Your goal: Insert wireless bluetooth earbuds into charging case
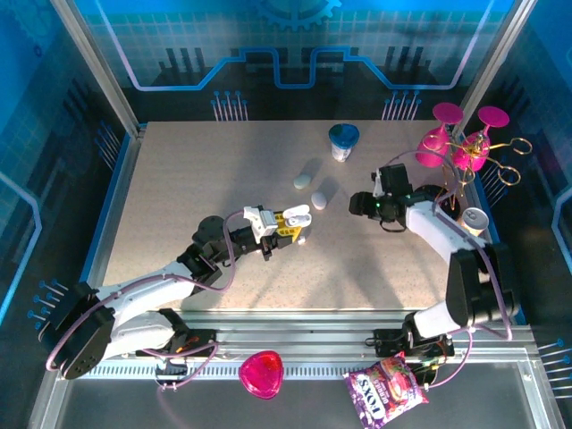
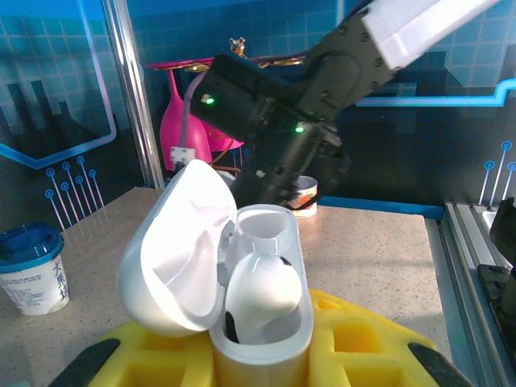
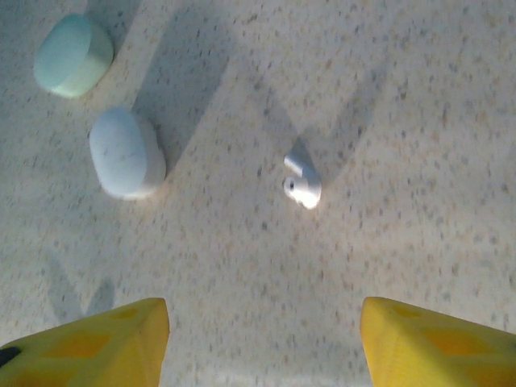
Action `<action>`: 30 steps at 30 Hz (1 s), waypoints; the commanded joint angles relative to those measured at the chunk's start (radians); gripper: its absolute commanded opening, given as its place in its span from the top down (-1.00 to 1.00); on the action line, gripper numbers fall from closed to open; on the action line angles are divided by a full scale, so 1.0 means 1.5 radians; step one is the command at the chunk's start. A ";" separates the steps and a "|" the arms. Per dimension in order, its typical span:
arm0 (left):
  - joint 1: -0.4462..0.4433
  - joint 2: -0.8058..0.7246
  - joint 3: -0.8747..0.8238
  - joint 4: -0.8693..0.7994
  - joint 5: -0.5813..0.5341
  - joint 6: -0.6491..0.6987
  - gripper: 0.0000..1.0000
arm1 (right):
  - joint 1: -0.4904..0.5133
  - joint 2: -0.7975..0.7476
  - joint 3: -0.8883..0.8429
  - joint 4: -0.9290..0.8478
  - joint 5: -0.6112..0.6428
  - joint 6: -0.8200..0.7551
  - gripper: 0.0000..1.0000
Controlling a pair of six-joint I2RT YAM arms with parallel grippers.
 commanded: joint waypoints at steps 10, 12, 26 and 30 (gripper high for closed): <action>0.000 -0.006 -0.014 0.004 0.016 0.017 0.68 | 0.023 0.239 0.189 -0.061 0.021 -0.086 -0.16; 0.000 -0.004 -0.015 0.004 0.015 0.018 0.68 | 0.032 0.260 0.207 -0.071 0.029 -0.093 -0.16; 0.000 -0.004 -0.009 0.011 0.021 0.011 0.68 | 0.046 0.305 0.216 -0.062 0.052 -0.115 -0.19; 0.000 -0.006 -0.011 0.010 0.021 0.009 0.68 | 0.051 0.318 0.223 -0.062 0.050 -0.119 -0.19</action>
